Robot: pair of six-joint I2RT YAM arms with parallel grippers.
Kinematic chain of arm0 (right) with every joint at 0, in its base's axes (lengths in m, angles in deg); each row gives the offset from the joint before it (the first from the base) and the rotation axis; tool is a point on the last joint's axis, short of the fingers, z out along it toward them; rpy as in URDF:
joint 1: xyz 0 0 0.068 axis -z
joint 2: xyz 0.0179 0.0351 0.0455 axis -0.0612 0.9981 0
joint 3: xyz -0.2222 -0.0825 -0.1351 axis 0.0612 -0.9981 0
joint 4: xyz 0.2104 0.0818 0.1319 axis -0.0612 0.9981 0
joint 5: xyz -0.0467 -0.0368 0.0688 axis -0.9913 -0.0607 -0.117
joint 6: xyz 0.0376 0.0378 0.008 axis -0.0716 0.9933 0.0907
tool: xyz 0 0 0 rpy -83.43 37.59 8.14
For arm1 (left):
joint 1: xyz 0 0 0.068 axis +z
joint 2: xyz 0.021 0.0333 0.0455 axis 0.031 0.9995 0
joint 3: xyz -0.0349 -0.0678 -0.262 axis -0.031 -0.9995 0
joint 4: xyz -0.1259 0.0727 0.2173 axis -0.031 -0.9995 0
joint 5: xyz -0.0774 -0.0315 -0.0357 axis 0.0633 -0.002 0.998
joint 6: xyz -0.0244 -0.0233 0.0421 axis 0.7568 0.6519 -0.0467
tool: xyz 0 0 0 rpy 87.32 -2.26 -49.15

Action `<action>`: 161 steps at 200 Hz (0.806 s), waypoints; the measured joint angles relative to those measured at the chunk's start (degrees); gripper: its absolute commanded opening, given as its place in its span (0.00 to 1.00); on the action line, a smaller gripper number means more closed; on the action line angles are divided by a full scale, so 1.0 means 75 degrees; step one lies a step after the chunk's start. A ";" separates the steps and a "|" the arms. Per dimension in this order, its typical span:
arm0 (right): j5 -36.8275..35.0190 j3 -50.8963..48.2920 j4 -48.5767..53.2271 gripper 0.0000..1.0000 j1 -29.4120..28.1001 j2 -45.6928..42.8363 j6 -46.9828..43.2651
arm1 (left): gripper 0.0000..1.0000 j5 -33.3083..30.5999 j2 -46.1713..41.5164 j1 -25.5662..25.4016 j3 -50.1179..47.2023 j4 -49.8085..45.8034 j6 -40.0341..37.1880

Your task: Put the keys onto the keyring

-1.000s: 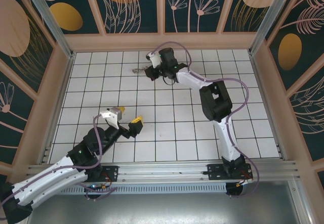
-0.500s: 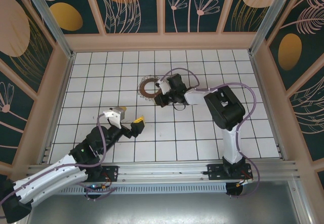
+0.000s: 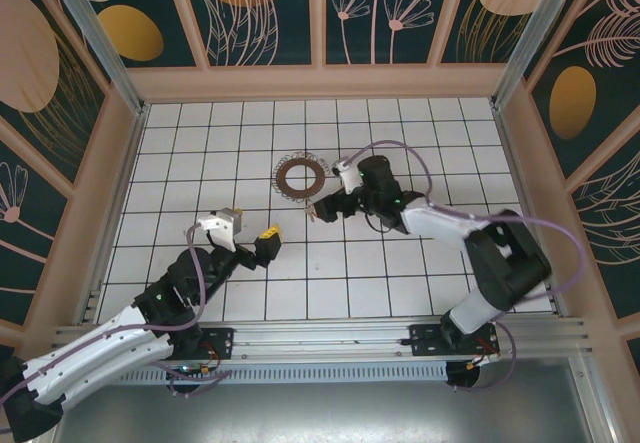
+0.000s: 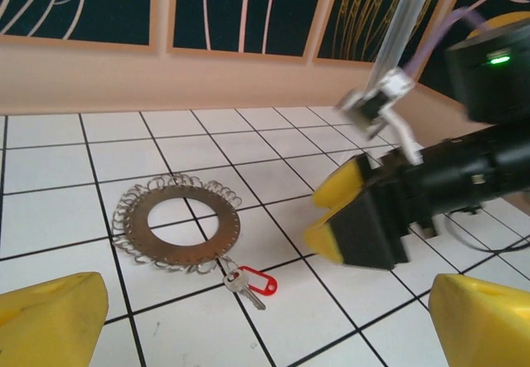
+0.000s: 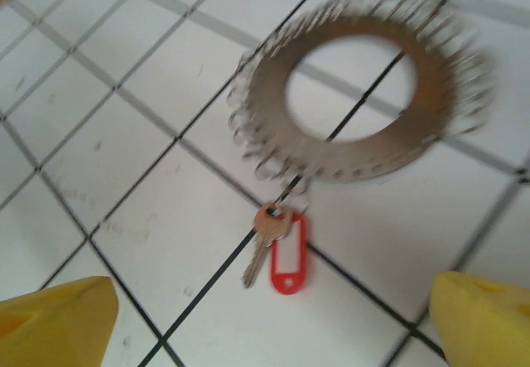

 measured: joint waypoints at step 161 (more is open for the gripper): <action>-0.1239 -0.5817 -0.6271 0.99 0.4631 -0.3308 -0.0117 | 0.99 -0.1769 0.3646 0.3710 0.0685 0.2920 -0.0714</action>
